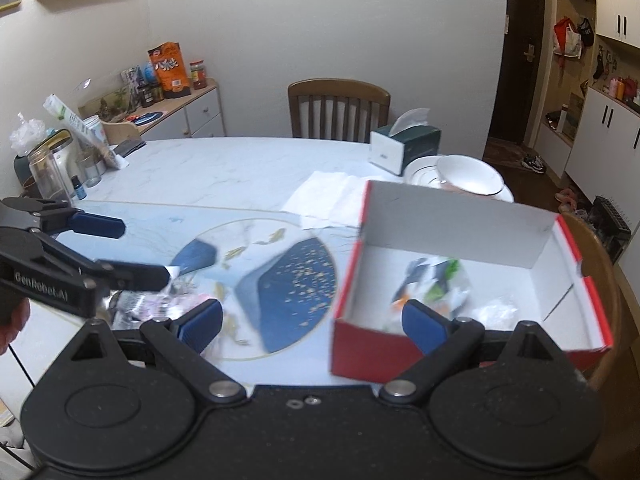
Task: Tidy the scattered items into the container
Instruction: 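Move both tools back toward the remaining items on the table, then grasp the pink binder clip with the left tool while the right tool grasps the pink bread bag, then carry the binder clip and bread bag over the red box with both tools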
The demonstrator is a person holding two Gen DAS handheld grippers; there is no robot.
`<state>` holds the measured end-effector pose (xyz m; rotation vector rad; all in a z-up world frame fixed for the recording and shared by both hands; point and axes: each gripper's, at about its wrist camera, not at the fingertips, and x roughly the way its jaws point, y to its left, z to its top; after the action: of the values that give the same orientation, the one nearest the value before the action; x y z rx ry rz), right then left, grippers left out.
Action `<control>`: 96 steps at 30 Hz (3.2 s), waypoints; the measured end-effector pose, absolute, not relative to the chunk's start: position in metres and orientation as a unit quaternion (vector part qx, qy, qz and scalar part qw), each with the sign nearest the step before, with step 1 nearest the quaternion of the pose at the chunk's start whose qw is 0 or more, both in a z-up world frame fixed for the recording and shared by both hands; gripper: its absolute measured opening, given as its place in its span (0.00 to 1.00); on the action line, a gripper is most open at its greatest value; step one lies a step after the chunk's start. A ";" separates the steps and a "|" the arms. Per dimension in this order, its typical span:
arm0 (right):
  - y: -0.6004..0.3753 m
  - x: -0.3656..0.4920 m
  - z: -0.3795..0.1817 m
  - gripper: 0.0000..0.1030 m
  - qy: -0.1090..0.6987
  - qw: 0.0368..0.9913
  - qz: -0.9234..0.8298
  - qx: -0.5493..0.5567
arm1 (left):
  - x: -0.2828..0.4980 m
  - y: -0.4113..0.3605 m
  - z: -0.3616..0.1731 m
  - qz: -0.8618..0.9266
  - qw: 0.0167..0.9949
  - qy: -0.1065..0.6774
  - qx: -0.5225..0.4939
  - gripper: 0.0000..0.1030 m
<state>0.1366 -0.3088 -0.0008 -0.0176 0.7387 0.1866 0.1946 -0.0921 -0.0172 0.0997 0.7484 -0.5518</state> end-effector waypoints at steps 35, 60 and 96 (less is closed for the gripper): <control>-0.177 0.148 -0.055 0.94 0.414 0.905 0.100 -0.016 | 0.202 0.117 -0.112 -0.128 0.901 0.412 0.041 1.00; -0.162 0.178 -0.084 0.81 0.448 0.891 0.081 -0.006 | 0.211 0.107 -0.138 -0.144 0.895 0.418 0.062 0.98; -0.164 0.177 -0.081 0.50 0.447 0.889 0.103 0.002 | 0.194 0.100 -0.115 -0.134 0.894 0.425 0.053 0.47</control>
<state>0.1773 -0.1641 -0.0809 0.0035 0.9278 0.2145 0.1944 0.0997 -0.1145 0.1097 0.8817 -0.2781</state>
